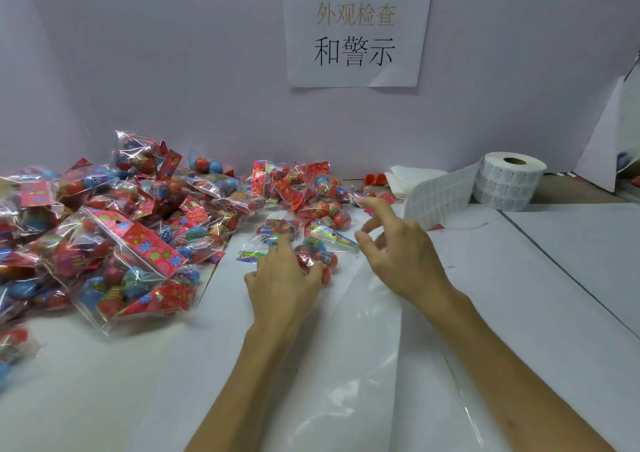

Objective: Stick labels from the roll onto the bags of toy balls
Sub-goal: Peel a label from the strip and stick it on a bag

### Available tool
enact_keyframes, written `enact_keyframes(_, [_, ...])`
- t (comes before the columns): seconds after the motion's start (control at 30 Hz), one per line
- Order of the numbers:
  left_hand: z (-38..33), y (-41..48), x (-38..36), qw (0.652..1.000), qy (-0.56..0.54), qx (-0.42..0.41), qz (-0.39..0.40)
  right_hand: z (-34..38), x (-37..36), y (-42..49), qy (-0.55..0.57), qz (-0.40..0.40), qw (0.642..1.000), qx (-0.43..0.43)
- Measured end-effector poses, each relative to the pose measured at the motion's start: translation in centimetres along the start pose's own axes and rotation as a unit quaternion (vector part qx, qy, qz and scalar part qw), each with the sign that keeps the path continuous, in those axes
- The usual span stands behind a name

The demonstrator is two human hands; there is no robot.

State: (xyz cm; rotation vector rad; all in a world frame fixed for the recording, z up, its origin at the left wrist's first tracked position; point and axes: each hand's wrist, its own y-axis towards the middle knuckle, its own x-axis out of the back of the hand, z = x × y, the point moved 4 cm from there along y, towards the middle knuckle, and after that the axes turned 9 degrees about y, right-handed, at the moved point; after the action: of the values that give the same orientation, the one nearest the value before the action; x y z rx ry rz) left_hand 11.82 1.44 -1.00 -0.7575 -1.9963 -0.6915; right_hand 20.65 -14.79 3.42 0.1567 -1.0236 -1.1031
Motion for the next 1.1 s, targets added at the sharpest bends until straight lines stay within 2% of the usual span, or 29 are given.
enact_keyframes(0.13, [-0.4,-0.2,0.3,0.983,-0.181,0.015,0.015,-1.1,0.7,0.1,-0.029,-0.025,0.998,-0.042])
enact_keyframes(0.2, [-0.3,0.0,0.4,0.972,-0.232,0.036,0.031,-1.4,0.7,0.1,-0.030,-0.025,0.997,-0.061])
enact_keyframes(0.3, [-0.3,0.1,0.3,0.940,-0.326,0.080,0.064,-1.4,0.6,0.1,0.012,-0.029,0.996,-0.085])
enact_keyframes(0.4, [-0.1,0.4,0.3,0.878,-0.456,0.113,0.091,-1.2,0.7,0.2,0.130,-0.059,0.986,-0.087])
enact_keyframes(0.5, [-0.2,0.4,0.3,0.790,-0.584,0.125,0.138,-0.5,0.9,0.2,0.211,-0.078,0.972,-0.066])
enact_keyframes(0.6, [-0.5,0.3,0.2,0.706,-0.676,0.130,0.168,0.1,0.9,0.1,0.268,-0.068,0.959,-0.062])
enact_keyframes(0.67, [-0.8,0.2,0.3,0.673,-0.707,0.131,0.173,0.5,0.8,0.2,0.344,-0.042,0.935,-0.077])
enact_keyframes(0.73, [-1.0,0.0,0.5,0.665,-0.718,0.116,0.172,0.8,0.3,0.3,0.448,-0.003,0.887,-0.112])
enact_keyframes(0.8, [-1.1,0.0,0.5,0.671,-0.715,0.104,0.165,1.0,-0.5,0.1,0.520,0.036,0.839,-0.156])
enact_keyframes(0.87, [-1.2,0.0,0.7,0.670,-0.719,0.101,0.155,1.1,-1.2,-0.1,0.549,0.062,0.812,-0.186])
enact_keyframes(1.0, [-1.1,0.1,1.0,0.672,-0.719,0.116,0.131,1.3,-2.2,-0.4,0.549,0.102,0.803,-0.206])
enact_keyframes(1.1, [-1.1,0.0,1.0,0.680,-0.711,0.130,0.123,1.4,-2.5,-0.5,0.527,0.111,0.815,-0.212])
